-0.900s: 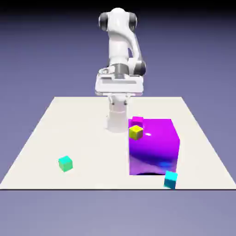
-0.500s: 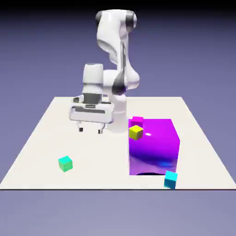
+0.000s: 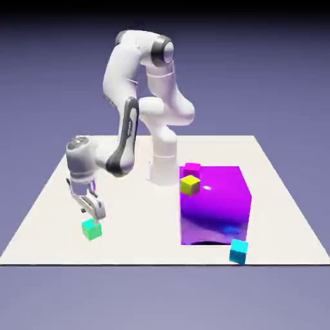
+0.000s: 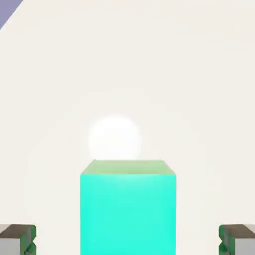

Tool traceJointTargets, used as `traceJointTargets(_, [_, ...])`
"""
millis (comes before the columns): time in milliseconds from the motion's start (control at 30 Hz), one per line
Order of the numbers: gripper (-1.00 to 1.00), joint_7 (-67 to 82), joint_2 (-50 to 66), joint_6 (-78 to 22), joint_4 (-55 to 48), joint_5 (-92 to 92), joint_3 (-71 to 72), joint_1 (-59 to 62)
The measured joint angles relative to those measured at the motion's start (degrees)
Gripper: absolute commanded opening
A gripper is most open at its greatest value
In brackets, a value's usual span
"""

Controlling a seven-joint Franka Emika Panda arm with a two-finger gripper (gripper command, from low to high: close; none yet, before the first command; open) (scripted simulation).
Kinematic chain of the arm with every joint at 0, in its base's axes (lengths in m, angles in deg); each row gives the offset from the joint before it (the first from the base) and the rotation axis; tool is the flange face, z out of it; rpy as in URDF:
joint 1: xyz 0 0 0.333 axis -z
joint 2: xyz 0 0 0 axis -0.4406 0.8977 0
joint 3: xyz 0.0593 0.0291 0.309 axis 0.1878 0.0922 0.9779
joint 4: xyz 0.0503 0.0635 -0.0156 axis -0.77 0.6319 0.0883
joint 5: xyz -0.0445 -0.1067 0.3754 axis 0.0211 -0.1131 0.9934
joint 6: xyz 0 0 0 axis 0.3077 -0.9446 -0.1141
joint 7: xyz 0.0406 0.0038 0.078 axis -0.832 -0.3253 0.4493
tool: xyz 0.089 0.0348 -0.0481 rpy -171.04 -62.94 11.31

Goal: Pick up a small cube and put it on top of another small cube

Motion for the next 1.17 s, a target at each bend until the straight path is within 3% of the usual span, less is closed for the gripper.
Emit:
traceJointTargets(33, [0.00, 0.7, 2.1, 1.7, -0.4, 1.0, 1.0, 0.8])
traceJointTargets(67, [-1.00, 0.9, 2.6, 2.1, -0.5, 1.3, 1.3, 1.0])
traceJointTargets(333, [-1.00, -2.8, -8.0, -7.3, 0.8, -4.8, -2.6, -4.2])
traceJointTargets(900, [-1.00, 1.4, -2.4, -21.6, -18.0, -25.0, 32.3, -24.9])
traceJointTargets(1033, [-1.00, -0.9, 3.9, -15.7, -18.1, -28.4, 29.6, -26.9])
traceJointTargets(1067, [1.00, -1.6, 5.8, -13.9, -18.1, -29.4, 28.8, -27.5])
traceJointTargets(1167, [1.00, -0.9, 3.7, -15.9, -18.1, -28.4, 29.7, -26.8])
